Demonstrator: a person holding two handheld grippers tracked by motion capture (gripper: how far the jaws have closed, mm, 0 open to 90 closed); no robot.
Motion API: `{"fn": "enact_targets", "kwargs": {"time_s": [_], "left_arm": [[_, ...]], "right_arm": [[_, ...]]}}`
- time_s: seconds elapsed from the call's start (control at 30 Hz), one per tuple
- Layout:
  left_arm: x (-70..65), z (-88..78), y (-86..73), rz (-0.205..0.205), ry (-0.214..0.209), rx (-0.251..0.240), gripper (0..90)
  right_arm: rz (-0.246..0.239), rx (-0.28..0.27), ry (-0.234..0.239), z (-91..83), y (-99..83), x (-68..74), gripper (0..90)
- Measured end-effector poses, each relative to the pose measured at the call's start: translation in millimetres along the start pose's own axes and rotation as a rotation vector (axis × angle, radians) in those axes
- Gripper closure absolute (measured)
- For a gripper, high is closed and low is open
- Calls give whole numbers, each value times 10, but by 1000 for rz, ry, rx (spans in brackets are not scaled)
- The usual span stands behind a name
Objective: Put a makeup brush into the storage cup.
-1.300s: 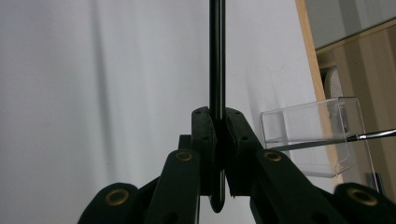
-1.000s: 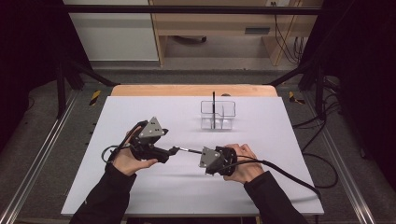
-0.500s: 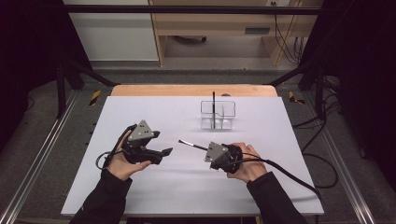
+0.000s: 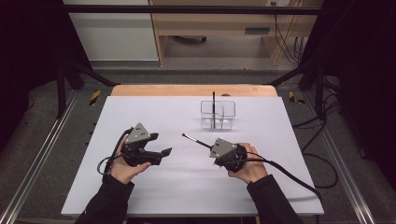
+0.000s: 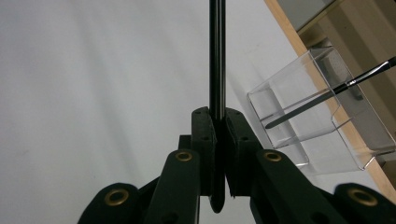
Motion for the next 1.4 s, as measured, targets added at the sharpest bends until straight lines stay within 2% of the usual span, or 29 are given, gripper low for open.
{"fn": "enact_targets", "kwargs": {"time_s": [0.17, 0.4, 0.67, 0.87, 1.0, 1.07, 1.2, 1.4], "left_arm": [[8, 8, -9, -17, 10, -17, 240], [-9, 35, 1, -61, 26, -52, 237], [-59, 86, -2, -99, 32, -80, 235], [-112, 126, -9, -115, 37, -95, 233], [-147, 146, -2, -127, 45, -114, 229], [-168, 157, 3, -137, 32, -117, 229], [-187, 176, 6, -149, 36, -123, 222], [-203, 167, 55, -171, 36, -157, 218]], "right_arm": [[43, -40, 0, 8, -4, -9, 840], [102, -85, 8, 45, -35, 0, 840], [145, -135, 7, 94, -36, 6, 840], [165, -144, 9, 139, -52, 23, 840], [198, -166, 17, 153, -64, 31, 840], [209, -171, 21, 159, -73, 32, 840], [219, -172, 19, 174, -89, 41, 840], [244, -196, 26, 187, -75, 47, 840]]}}
Point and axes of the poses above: each handheld gripper's, and its own axes: z roughly forward along the jaws, y roughly out of its top, x roughly to its left, the point moved 9 cm from there along z, roughly forward along the jaws, and after that the axes turned 9 degrees about y, right-handed, at the moved point
